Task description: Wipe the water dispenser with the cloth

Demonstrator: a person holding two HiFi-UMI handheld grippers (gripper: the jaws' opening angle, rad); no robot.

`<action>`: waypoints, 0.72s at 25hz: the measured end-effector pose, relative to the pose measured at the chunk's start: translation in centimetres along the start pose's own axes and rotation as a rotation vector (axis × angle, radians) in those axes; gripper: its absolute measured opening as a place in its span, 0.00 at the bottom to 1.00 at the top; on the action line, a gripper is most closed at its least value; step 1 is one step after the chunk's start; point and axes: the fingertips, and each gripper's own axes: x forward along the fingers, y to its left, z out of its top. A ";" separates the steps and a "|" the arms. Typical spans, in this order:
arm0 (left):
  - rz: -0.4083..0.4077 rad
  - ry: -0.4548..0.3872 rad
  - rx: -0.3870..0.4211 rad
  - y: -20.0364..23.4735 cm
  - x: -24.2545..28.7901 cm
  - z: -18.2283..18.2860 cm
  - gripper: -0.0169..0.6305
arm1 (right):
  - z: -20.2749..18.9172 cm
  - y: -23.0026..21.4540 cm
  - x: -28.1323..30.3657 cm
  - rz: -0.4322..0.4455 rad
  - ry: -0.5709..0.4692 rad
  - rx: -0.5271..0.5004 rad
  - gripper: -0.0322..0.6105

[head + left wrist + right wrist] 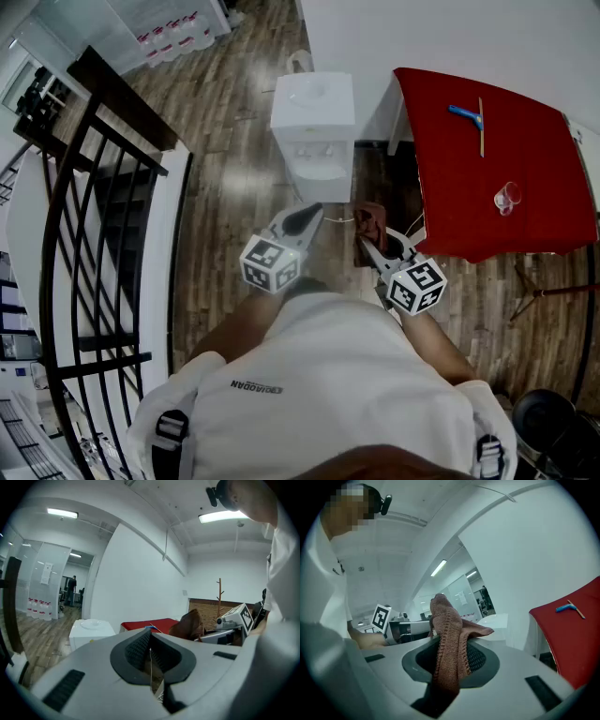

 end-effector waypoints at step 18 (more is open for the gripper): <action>-0.008 0.016 -0.028 1.6 -0.4 -1.5 0.02 | -0.8 -0.2 1.5 -0.005 0.016 0.077 0.19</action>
